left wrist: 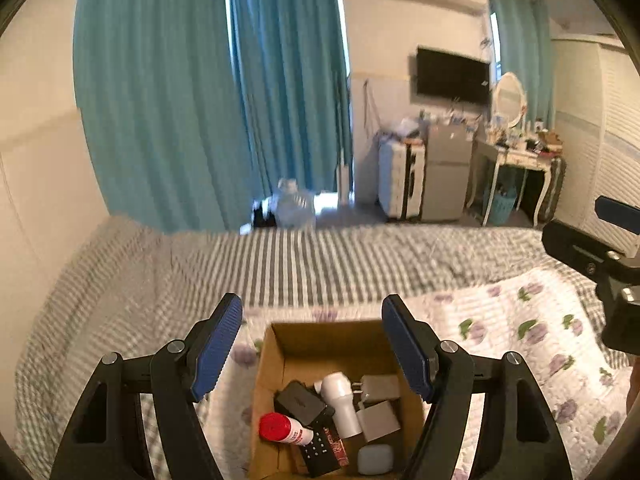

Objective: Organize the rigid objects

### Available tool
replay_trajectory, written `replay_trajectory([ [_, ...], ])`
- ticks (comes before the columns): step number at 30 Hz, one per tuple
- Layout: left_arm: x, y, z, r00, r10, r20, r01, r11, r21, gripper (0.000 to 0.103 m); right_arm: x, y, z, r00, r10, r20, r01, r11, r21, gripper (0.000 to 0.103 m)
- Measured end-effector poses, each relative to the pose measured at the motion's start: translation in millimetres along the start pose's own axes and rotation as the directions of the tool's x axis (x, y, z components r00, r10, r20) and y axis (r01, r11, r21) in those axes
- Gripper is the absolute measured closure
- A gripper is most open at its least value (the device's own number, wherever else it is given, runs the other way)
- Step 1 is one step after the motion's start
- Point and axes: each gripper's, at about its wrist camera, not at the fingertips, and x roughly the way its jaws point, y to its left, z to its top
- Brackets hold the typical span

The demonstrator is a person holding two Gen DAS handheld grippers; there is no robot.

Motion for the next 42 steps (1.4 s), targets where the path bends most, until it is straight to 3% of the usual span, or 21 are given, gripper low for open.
replay_trajectory([
  [5, -60.5, -6.3, 8.2, 0.991, 0.002, 0.136, -0.006, 1.000, 0.031, 0.027, -65.3, -11.3, 4.4, 0.995, -0.028, 0.098, 0.027, 1.000, 0.016, 0.000],
  [8, -89.9, -6.1, -5.8, 0.978, -0.021, 0.207, 0.015, 0.999, 0.032, 0.027, -99.8, -18.1, -2.0, 0.988, -0.031, 0.149, 0.025, 0.999, 0.044, 0.000],
  [12, -110.0, -3.6, -31.7, 0.963, -0.001, 0.270, 0.002, 1.000, -0.004, 0.027, -133.0, -18.7, -19.1, 0.976, -0.034, 0.216, 0.022, 0.998, 0.059, 0.000],
  [16, -113.9, 6.4, -56.7, 0.962, 0.018, 0.273, -0.002, 0.998, -0.061, 0.027, -155.2, -8.9, -49.7, 0.960, -0.029, 0.280, 0.013, 0.998, 0.060, 0.000],
  [21, -112.1, 17.1, -96.8, 0.957, 0.031, 0.290, 0.003, 0.993, -0.117, 0.027, -153.1, 6.6, -89.7, 0.945, -0.057, 0.323, 0.045, 0.998, 0.046, 0.000],
  [24, -102.2, 16.4, -123.1, 0.968, -0.006, 0.252, 0.035, 0.993, -0.111, 0.027, -143.4, 18.2, -110.7, 0.934, -0.079, 0.349, 0.079, 0.997, 0.014, 0.000],
  [28, -80.6, 12.1, -141.6, 0.978, 0.035, 0.206, -0.022, 0.997, -0.067, 0.027, -124.1, 26.2, -129.5, 0.942, -0.076, 0.327, 0.077, 0.997, 0.010, 0.000],
  [35, -73.7, 19.7, -162.9, 0.984, 0.017, 0.178, -0.006, 0.998, -0.064, 0.027, -92.9, 32.8, -156.2, 0.970, -0.072, 0.233, 0.059, 0.996, 0.060, 0.000],
  [42, -72.4, 22.2, -169.6, 0.984, 0.009, 0.175, 0.006, 0.997, -0.082, 0.027, -82.9, 39.6, -163.4, 0.976, -0.069, 0.205, 0.060, 0.997, 0.050, 0.000],
])
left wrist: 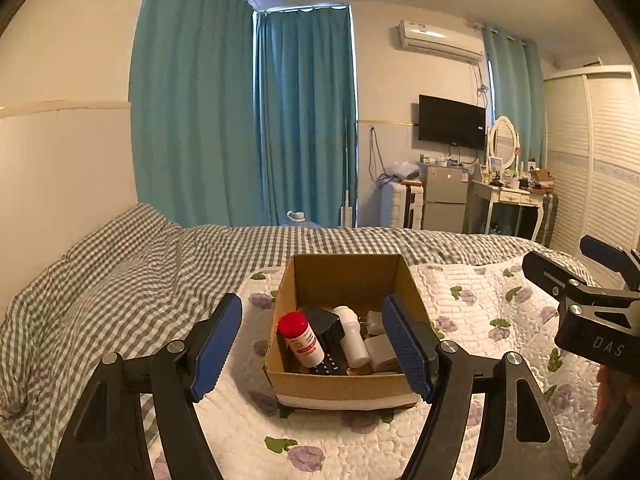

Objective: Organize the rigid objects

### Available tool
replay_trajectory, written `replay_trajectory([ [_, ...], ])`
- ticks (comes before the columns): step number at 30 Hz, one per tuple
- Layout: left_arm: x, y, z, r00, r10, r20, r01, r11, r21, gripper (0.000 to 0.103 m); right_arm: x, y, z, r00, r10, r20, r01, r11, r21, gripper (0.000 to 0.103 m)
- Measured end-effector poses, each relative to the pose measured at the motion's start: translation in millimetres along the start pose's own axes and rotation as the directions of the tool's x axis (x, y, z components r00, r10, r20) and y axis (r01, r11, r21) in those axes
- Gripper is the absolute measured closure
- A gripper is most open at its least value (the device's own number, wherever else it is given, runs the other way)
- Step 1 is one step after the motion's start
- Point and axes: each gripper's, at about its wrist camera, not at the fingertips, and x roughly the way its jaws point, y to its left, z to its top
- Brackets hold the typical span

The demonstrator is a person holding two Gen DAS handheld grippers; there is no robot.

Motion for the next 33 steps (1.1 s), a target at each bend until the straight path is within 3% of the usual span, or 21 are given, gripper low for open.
replay_trajectory([
  [33, 1.1, 2.3, 1.4, 0.999, -0.043, -0.026, 0.042, 0.999, -0.019, 0.027, 8.7, 8.4, -4.1, 0.998, 0.009, -0.058, -0.009, 1.000, 0.003, 0.000],
])
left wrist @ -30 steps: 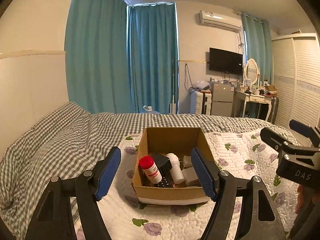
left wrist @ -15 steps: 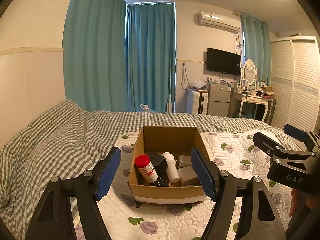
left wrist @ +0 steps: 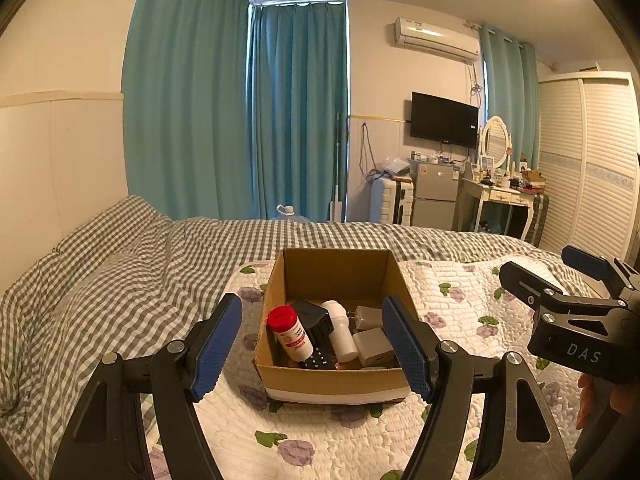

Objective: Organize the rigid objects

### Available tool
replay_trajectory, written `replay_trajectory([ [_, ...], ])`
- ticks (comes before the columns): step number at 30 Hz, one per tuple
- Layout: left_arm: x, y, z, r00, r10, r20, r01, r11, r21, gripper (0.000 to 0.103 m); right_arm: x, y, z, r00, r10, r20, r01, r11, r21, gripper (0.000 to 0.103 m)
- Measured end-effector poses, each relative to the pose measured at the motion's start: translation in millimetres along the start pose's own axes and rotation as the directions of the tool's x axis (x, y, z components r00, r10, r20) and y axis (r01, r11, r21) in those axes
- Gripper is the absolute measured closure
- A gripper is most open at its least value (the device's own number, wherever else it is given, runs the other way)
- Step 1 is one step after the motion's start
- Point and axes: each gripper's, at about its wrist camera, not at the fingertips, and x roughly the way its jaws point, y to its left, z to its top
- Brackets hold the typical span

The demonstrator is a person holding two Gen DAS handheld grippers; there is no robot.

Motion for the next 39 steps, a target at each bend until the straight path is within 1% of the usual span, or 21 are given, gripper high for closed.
replay_trajectory([
  [9, -0.1, -0.7, -0.3, 1.000, -0.002, -0.001, 0.002, 1.000, 0.001, 0.027, -1.7, -1.7, -0.5, 1.000, -0.001, 0.005, 0.001, 1.000, -0.003, 0.000],
  [35, 5.5, 4.4, -5.6, 1.000, 0.003, -0.017, -0.003, 1.000, 0.002, 0.027, 1.2, -1.6, -4.4, 1.000, 0.011, -0.028, -0.011, 1.000, 0.007, 0.000],
  [39, 6.4, 5.7, -7.0, 1.000, -0.006, -0.025, 0.006, 1.000, 0.006, 0.027, 3.0, 0.0, -5.9, 0.999, 0.013, -0.035, -0.013, 1.000, 0.002, 0.000],
])
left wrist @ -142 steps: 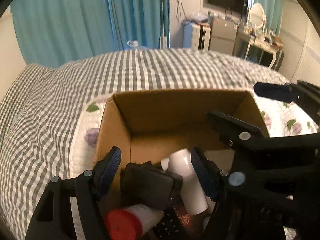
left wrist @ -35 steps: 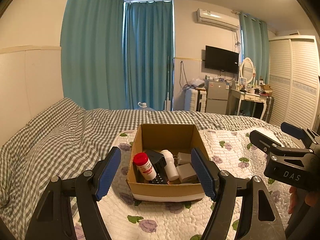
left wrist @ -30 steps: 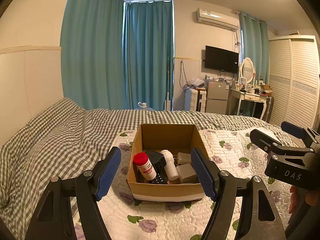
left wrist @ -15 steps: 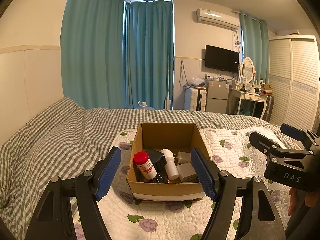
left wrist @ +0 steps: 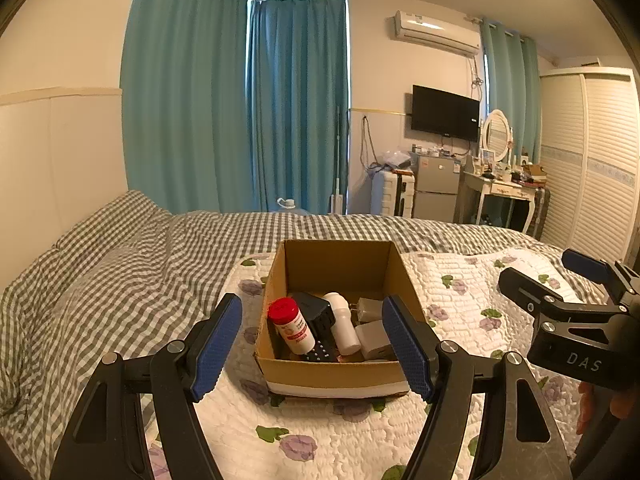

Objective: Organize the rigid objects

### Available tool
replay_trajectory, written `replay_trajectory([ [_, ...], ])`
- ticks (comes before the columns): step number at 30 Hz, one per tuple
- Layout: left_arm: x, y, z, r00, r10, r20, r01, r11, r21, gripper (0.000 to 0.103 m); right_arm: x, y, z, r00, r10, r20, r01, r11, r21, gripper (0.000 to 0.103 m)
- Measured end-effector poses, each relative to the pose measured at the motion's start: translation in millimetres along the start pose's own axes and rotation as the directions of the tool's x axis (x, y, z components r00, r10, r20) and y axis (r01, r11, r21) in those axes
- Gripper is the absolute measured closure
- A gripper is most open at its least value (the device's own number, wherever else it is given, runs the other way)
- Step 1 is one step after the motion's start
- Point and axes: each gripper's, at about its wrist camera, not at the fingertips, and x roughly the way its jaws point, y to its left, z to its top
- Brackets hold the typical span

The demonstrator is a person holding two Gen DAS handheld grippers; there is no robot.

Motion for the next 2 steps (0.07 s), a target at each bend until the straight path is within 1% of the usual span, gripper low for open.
replay_trajectory([
  [2, 0.1, -0.1, 0.0, 1.000, 0.002, -0.001, -0.002, 1.000, 0.002, 0.027, 0.2, 0.3, -0.7, 1.000, -0.001, -0.001, 0.001, 1.000, 0.000, 0.000],
])
